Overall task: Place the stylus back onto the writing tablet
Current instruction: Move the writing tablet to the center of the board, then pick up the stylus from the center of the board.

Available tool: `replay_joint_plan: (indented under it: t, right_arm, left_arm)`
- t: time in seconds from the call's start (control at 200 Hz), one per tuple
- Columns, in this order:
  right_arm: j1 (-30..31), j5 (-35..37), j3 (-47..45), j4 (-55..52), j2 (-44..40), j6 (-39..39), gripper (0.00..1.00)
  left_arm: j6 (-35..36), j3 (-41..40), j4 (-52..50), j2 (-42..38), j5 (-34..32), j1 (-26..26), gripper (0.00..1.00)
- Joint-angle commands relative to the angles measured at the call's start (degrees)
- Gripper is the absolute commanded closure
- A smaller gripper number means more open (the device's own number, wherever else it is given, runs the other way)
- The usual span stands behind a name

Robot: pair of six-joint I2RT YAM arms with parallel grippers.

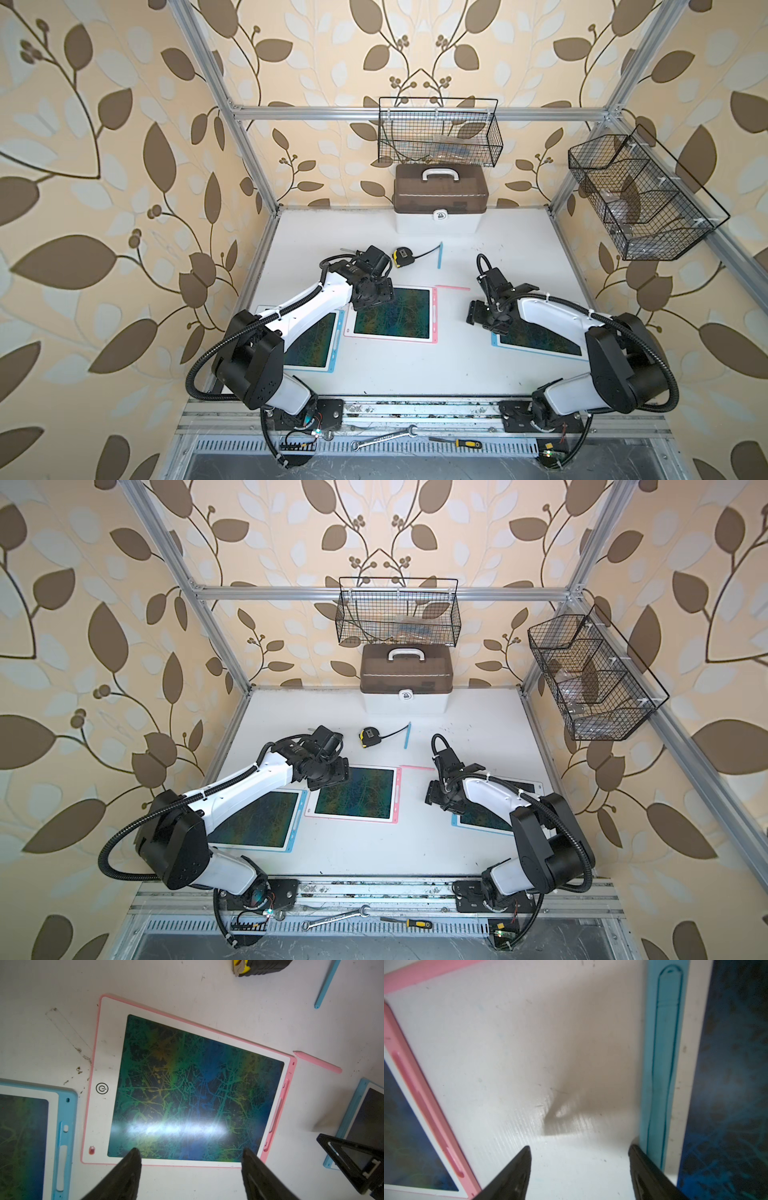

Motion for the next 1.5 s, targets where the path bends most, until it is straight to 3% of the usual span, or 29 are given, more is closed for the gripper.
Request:
replay_joint_plan:
  t: [0.0,0.34,0.5,0.855,1.185,1.495]
  right_arm:
    - [-0.7,2.3,-2.1,-1.4,-1.5,2.1,0.25]
    - [-0.7,4.5,-0.2,-4.6,-4.3,2.2,0.26]
    - [2.5,5.5,11.4,-6.8,1.6,-0.6,0.25]
    - [3.4,1.5,36.5,-5.5,21.8,-3.8,0.26]
    - [6.4,-2.2,45.6,-3.4,33.6,-2.2,0.26]
    - [7.1,-2.8,45.3,-2.8,36.1,-2.3,0.26]
  left_arm:
    - [1.1,1.5,0.4,0.0,0.6,-0.5,0.24]
    - [1.3,1.1,1.3,0.7,1.0,-0.5,0.24]
    - [1.1,0.8,1.4,0.4,1.1,-0.5,0.24]
    - [0.4,1.0,-0.4,-1.7,0.1,-0.5,0.24]
    - [0.2,0.7,-2.1,-4.1,-1.0,-0.5,0.24]
    - [0.0,0.3,-1.7,-3.8,-1.0,-0.5,0.24]
